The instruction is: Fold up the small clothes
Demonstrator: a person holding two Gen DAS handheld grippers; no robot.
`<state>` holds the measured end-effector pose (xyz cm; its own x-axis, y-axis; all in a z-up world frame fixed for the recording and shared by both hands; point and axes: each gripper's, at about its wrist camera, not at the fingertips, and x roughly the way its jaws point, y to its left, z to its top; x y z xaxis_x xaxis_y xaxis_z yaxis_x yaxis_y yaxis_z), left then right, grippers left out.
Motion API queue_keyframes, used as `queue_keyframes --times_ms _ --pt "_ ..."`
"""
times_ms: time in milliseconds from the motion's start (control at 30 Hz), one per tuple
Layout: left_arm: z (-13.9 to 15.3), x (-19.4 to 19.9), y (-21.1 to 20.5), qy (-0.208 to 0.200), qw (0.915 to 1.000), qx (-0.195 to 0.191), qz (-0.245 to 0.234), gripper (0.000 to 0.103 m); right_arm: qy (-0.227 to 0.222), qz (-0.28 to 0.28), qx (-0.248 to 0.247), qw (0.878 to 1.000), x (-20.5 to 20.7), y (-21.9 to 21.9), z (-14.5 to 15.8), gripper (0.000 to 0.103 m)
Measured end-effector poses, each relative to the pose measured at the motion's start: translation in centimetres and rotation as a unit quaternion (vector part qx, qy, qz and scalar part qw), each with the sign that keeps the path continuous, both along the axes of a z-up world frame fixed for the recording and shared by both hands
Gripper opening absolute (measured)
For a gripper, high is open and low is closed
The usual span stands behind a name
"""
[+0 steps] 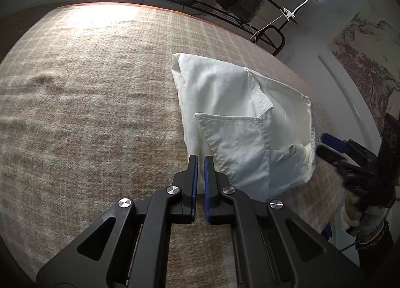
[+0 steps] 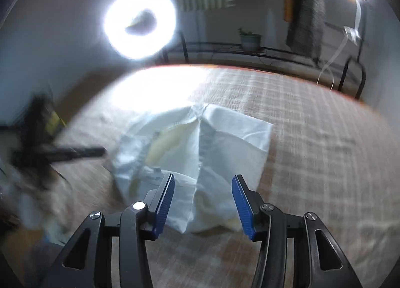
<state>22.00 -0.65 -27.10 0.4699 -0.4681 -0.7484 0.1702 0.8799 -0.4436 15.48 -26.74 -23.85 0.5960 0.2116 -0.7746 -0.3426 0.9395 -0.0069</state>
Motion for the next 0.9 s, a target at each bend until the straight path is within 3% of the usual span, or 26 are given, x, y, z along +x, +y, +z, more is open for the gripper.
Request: queue_keyframes --times_ms 33,67,133,167,267,400,467,533,600,667,733,767,833,900 --pt "0.0 -0.2 0.1 -0.001 1.0 0.002 -0.002 0.001 0.0 -0.001 -0.038 0.999 0.4 1.1 -0.9 0.047" --pt "0.1 -0.2 0.1 -0.003 1.0 0.006 -0.002 0.001 0.0 -0.001 -0.076 0.997 0.8 2.1 -1.7 0.028" --pt "0.2 -0.1 0.1 -0.004 1.0 0.007 -0.001 0.001 -0.002 0.003 -0.131 0.991 1.0 3.2 -2.9 0.006" --pt "0.2 -0.1 0.4 -0.004 1.0 0.006 0.001 0.001 -0.002 0.009 -0.135 0.991 0.9 3.4 -2.9 0.001" --pt "-0.1 0.3 0.9 0.001 1.0 -0.001 0.008 0.001 -0.02 0.064 -0.142 0.988 -0.8 3.8 -1.9 0.0" --pt "-0.5 0.6 1.3 0.008 0.9998 -0.011 0.013 0.001 -0.001 0.182 -0.19 0.965 -3.8 5.1 -3.3 0.003" --pt "-0.7 0.6 1.6 0.012 0.9996 -0.021 0.015 0.001 -0.002 0.198 -0.185 0.963 -4.9 4.6 -3.2 0.023" --pt "-1.0 0.4 1.9 0.019 0.9991 -0.034 0.015 0.001 0.009 0.179 -0.123 0.976 -4.8 2.5 -1.9 0.029" --pt "-1.3 0.5 2.0 0.028 0.9985 -0.044 0.016 0.001 0.017 0.132 -0.026 0.991 -4.2 -0.9 -0.3 0.031" --pt "-1.8 0.5 2.0 0.036 0.998 -0.049 0.015 0.002 0.025 0.064 0.066 0.995 -3.2 -4.7 0.5 0.039" --pt "-2.3 0.8 1.8 0.05 0.9966 -0.065 0.009 0.007 0.044 -0.005 0.14 0.989 -1.8 -8.0 0.2 0.042" --pt "-2.7 0.9 1.7 0.059 0.9952 -0.078 0.005 0.021 0.064 -0.038 0.181 0.981 -1.1 -9.7 -0.7 0.042" --pt "-3.1 0.9 1.8 0.066 0.9942 -0.084 0.013 0.032 0.09 -0.067 0.223 0.968 -0.4 -10.8 -1.7 0.042" --pt "-3.5 1.0 1.8 0.071 0.9934 -0.089 0.016 0.032 0.112 -0.082 0.255 0.957 0.3 -11.4 -3.1 0.04"
